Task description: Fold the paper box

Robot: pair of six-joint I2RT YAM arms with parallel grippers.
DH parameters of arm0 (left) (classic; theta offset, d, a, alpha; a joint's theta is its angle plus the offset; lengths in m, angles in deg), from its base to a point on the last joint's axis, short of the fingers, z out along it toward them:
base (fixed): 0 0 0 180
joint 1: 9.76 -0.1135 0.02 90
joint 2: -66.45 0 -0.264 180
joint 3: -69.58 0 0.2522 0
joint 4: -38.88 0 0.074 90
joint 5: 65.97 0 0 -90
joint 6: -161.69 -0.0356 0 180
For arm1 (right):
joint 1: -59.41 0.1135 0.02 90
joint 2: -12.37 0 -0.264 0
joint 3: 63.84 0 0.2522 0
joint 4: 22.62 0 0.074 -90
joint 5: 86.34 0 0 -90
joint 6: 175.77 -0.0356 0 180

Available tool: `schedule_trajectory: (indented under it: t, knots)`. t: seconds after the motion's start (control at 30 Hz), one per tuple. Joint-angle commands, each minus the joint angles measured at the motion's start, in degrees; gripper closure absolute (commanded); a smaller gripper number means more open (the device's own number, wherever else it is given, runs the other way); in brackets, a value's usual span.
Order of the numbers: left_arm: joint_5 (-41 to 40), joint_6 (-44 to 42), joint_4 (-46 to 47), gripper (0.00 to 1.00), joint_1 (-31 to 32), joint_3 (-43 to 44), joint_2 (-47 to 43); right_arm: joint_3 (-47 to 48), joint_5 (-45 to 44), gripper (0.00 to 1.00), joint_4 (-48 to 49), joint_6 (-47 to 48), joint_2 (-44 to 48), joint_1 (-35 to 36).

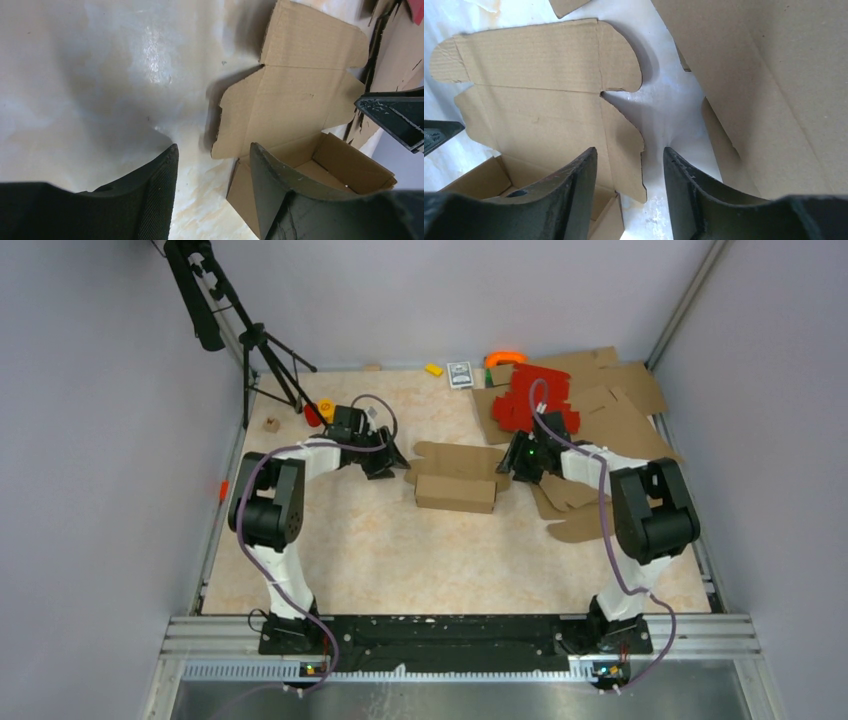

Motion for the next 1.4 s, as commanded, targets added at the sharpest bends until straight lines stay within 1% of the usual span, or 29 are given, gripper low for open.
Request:
schedule_trajectory:
  t: [0.0, 0.13, 0.2, 0.23, 0.3, 0.33, 0.4, 0.47, 0.5, 0.57, 0.63, 0.67, 0.8, 0.97, 1.13, 1.27, 1.37]
  knots:
    - [3.3, 0.7, 1.8, 0.45, 0.0, 3.0, 2.6, 3.2, 1.2, 0.52, 2.9, 1.5, -1.9, -0.3]
    - [4.1, 0.7, 1.8, 0.49, 0.3, 3.7, 4.0, 4.4, 3.0, 0.56, 3.1, 3.1, -3.2, -0.2]
    - [4.6, 0.6, 1.9, 0.51, 0.6, 4.2, 4.7, 4.3, 3.6, 0.60, 3.6, 3.4, -3.3, -0.2]
    - [5.0, 0.7, 2.3, 0.52, 0.8, 4.6, 5.1, 4.3, 4.0, 0.64, 4.0, 3.5, -3.3, -0.2]
    - [7.0, 1.2, 2.9, 0.53, 1.1, 5.3, 6.3, 4.3, 4.3, 0.65, 4.1, 3.7, -3.3, -0.2]
    - [8.4, 1.4, 3.1, 0.53, 1.2, 5.8, 7.2, 4.3, 4.4, 0.68, 4.2, 3.8, -3.3, -0.2]
    - [10.2, 1.8, 3.2, 0.57, 1.2, 7.0, 8.7, 4.4, 4.7, 0.71, 4.2, 4.0, -3.4, -0.1]
    - [10.0, 1.6, 3.5, 0.63, 1.2, 6.7, 8.8, 4.5, 5.2, 0.77, 4.3, 4.2, -3.6, -0.1]
    - [9.4, 1.4, 3.6, 0.67, 1.2, 6.5, 8.4, 4.7, 5.4, 0.83, 4.1, 4.4, -3.7, 0.1]
    - [8.6, 0.6, 3.9, 0.80, 1.3, 6.1, 7.2, 5.5, 4.9, 0.94, 3.4, 5.0, -3.9, 0.4]
    - [8.4, -0.2, 3.9, 0.91, 1.4, 6.2, 6.1, 7.4, 3.0, 1.00, 1.0, 6.2, -4.3, 1.5]
    - [8.3, -0.6, 3.8, 0.94, 1.4, 6.2, 5.6, 8.8, 1.2, 1.00, -0.2, 6.8, -4.2, 2.2]
    - [6.9, -2.6, 2.7, 1.00, 2.3, 6.9, 3.5, 10.2, -3.1, 1.00, -0.5, 8.3, -1.8, 4.8]
    - [4.8, -3.4, 2.7, 1.00, 3.2, 6.8, -1.2, 12.6, -7.9, 1.00, -2.4, 11.3, 0.9, 7.7]
    - [1.3, -5.7, 4.0, 1.00, 5.3, 5.4, -7.2, 9.4, -12.0, 1.00, 3.1, 13.1, 5.8, 9.9]
    - [-4.6, -9.0, 4.4, 1.00, 8.3, 2.9, -11.7, 9.0, -14.7, 1.00, 4.9, 14.6, 7.6, 11.6]
    - [-9.1, -11.1, 7.5, 1.00, 10.4, -0.4, -15.4, 7.3, -18.4, 1.00, 8.2, 14.8, 8.9, 13.4]
